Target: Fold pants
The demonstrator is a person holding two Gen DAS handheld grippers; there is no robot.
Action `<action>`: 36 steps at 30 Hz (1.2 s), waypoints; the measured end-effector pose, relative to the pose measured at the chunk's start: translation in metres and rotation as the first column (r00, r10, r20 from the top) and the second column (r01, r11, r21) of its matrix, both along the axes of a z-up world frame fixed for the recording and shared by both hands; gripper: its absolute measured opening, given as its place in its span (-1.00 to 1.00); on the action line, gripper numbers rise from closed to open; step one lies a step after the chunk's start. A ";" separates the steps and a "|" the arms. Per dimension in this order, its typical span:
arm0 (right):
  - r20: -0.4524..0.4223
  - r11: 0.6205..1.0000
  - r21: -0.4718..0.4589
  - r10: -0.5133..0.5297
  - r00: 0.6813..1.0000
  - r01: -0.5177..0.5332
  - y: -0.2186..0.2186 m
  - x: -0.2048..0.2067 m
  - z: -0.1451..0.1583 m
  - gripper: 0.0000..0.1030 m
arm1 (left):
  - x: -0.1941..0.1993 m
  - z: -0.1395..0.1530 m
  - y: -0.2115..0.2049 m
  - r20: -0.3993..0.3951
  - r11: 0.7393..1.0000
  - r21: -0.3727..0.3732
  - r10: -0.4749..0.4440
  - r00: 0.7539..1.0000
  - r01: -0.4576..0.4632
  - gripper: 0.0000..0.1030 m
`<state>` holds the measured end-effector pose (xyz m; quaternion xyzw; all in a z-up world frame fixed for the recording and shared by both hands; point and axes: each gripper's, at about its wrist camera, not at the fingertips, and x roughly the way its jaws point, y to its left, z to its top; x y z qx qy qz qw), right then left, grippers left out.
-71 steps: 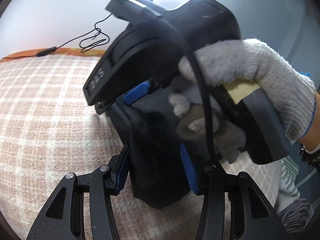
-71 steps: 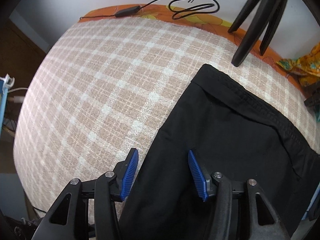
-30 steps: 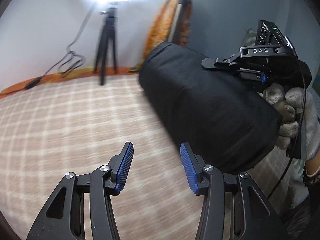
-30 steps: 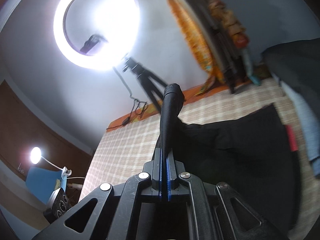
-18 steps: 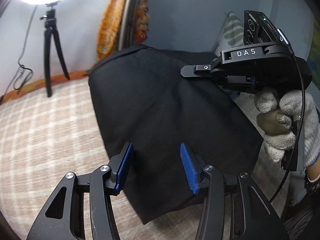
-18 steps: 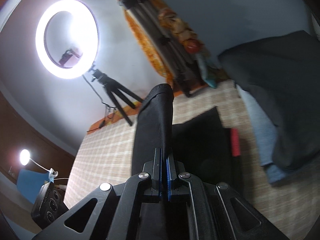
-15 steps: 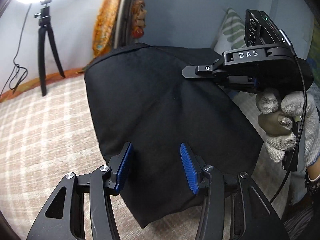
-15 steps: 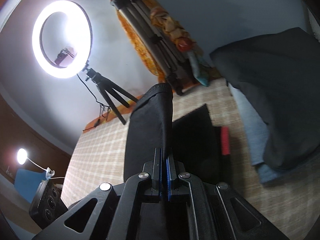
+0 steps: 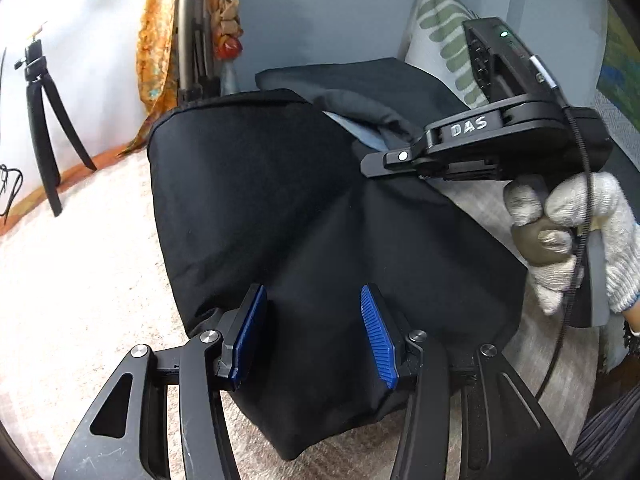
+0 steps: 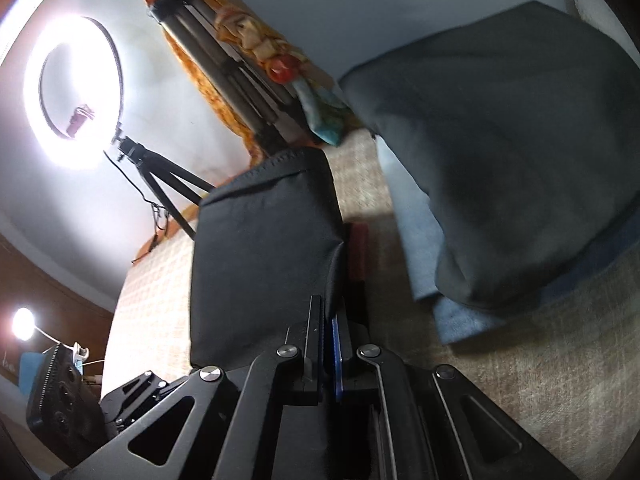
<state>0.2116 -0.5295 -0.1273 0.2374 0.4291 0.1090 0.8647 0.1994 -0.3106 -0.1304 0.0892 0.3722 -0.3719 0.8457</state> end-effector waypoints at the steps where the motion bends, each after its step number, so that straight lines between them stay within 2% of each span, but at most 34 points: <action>1: -0.006 1.000 -0.004 -0.004 1.000 0.004 0.000 0.000 -0.002 -0.99 | -0.001 0.004 0.003 -0.001 1.000 -0.006 -0.007 1.000 0.007 -0.10; 4: -0.008 1.000 0.002 0.000 1.000 0.000 -0.001 0.001 -0.004 -0.96 | 0.004 0.024 0.020 0.051 1.000 -0.030 0.006 0.999 -0.004 -0.10; 7: 0.006 0.999 -0.043 0.017 1.000 -0.016 -0.001 -0.004 0.005 -0.66 | 0.028 0.036 0.034 0.078 0.999 -0.025 0.049 0.996 -0.047 -0.10; 9: 0.020 0.994 -0.106 -0.007 1.000 0.009 -0.003 -0.008 0.015 -0.59 | 0.045 0.040 0.040 0.071 0.997 -0.034 0.076 0.995 -0.074 -0.10; 11: 0.077 0.987 -0.158 0.010 0.997 0.002 0.002 -0.017 0.031 -0.56 | 0.058 0.040 0.039 0.086 0.997 -0.019 0.082 0.993 -0.081 -0.10; 14: 0.177 0.977 -0.194 0.120 0.977 -0.085 0.020 -0.034 0.048 -0.42 | 0.070 0.038 0.027 0.125 0.997 0.010 0.077 0.989 -0.078 -0.10; 17: 0.210 0.968 -0.198 0.193 0.959 -0.151 0.038 -0.038 0.047 -0.42 | 0.087 0.030 0.013 0.151 0.994 0.054 0.090 0.984 -0.100 -0.10; 21: 0.187 0.946 -0.261 0.246 0.951 -0.194 0.055 -0.029 0.034 -0.42 | 0.111 0.021 0.003 0.144 0.986 0.076 0.135 0.980 -0.147 -0.01; 24: 0.160 0.952 -0.243 0.228 0.961 -0.185 0.048 -0.020 0.019 -0.42 | 0.131 0.013 0.000 0.123 0.979 0.087 0.172 0.977 -0.183 -0.01; 29: 0.116 0.968 -0.194 0.183 0.976 -0.158 0.029 -0.006 -0.003 -0.53 | 0.145 0.002 -0.007 0.140 0.974 0.103 0.186 0.973 -0.201 0.00; 34: 0.099 0.961 -0.223 0.191 0.977 -0.166 0.030 -0.001 -0.013 -0.52 | 0.156 -0.002 -0.004 0.080 0.973 0.085 0.208 0.975 -0.215 0.09; 36: 0.099 0.967 -0.196 0.182 0.978 -0.160 0.026 -0.002 -0.010 -0.50 | 0.157 0.001 0.000 0.051 0.970 0.079 0.226 0.973 -0.229 0.11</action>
